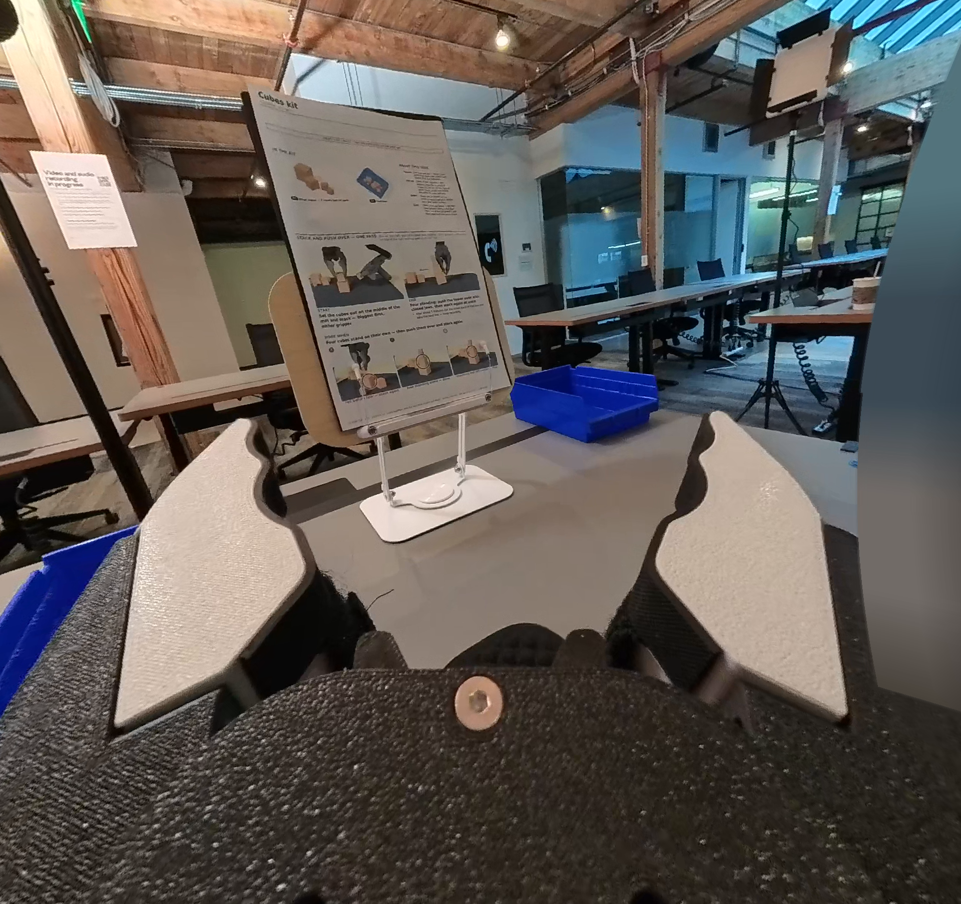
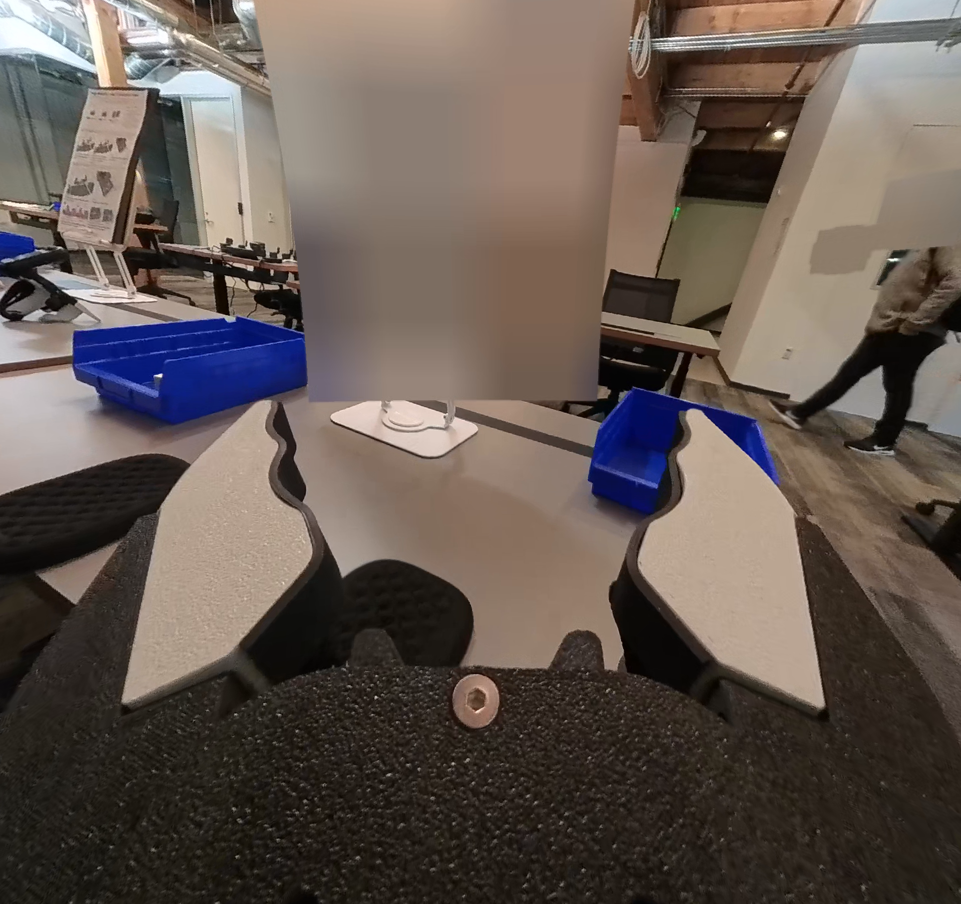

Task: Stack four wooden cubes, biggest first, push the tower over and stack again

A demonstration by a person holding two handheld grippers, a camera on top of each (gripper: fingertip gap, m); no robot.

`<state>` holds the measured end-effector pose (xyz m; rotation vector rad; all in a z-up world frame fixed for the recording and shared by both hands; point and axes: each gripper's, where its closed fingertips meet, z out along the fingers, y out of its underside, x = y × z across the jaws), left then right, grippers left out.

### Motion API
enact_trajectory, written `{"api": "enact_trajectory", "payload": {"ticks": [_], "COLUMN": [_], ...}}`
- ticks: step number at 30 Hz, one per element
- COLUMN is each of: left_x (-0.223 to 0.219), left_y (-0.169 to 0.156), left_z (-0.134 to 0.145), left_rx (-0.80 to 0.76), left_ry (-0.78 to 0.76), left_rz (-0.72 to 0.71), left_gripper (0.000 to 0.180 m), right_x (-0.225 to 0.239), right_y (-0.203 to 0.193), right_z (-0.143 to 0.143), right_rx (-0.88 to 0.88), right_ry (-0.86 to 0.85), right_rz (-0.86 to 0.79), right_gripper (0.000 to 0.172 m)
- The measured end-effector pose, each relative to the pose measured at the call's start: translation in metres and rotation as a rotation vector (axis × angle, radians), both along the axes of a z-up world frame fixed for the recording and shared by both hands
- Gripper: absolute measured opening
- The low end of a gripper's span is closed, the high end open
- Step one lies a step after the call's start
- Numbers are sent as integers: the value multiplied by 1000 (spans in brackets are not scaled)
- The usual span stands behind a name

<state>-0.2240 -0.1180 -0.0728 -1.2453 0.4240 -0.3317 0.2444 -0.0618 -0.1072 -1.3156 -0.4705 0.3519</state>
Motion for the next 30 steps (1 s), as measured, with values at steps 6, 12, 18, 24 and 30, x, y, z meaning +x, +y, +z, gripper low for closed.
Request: {"api": "enact_trajectory", "payload": {"ticks": [6, 12, 18, 24, 30], "left_x": [-6, -8, -17, -29, -38], "left_y": [-1, 4, 8, 7, 8], "left_z": [-5, -16, -15, -12, -15], "left_rx": [-6, -38, -6, -4, 23], "left_ry": [-29, -8, -55, -134, -46], "left_rz": [3, 22, 48, 40, 141], "left_gripper": [146, 146, 117, 92, 0], "right_x": [-2, 0, -4, -5, -3], "right_y": [6, 8, 15, 17, 15], "right_z": [-3, -3, -8, -8, -5], "right_rx": [-4, -5, -28, -21, -13], "right_ry": [-28, -11, -40, -32, -21], "right_rz": [-29, -39, -61, -61, -35], "right_gripper": [122, 110, 101, 81, 0]}}
